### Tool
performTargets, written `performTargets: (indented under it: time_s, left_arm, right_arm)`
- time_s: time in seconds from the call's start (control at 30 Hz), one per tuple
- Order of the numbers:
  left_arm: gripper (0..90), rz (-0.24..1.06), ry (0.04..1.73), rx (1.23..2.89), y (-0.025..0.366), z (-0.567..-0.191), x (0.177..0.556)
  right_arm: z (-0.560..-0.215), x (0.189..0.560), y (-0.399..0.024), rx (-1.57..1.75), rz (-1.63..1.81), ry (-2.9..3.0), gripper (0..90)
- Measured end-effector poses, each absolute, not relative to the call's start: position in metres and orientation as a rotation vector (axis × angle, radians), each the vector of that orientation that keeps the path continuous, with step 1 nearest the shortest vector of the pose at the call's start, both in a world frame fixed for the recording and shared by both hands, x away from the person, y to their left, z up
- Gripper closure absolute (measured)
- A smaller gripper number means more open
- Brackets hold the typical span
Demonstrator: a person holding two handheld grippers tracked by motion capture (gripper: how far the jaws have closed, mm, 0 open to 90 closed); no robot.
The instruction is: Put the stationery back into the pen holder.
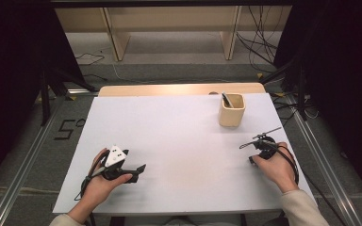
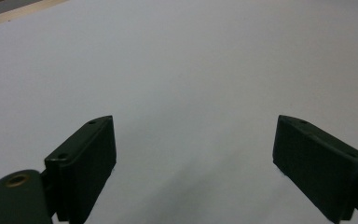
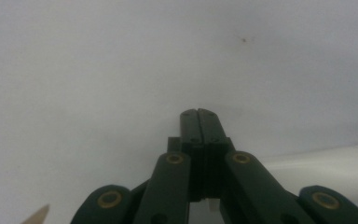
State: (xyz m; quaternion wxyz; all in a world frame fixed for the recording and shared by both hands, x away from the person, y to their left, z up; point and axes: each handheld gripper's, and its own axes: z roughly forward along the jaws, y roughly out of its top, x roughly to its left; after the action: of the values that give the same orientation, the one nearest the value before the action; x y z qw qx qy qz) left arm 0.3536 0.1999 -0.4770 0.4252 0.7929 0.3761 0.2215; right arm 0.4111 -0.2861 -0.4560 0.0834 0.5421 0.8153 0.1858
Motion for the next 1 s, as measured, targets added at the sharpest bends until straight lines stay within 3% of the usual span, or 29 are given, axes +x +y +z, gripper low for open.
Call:
performTargets:
  time_s: [1.0]
  left_arm:
    - [13.1,0.554,0.941,1.982,0.1997,-0.4771,0.3537]
  right_arm:
    - [-0.4566,0.4043,-0.2909,1.639,0.548,2.436,90.0]
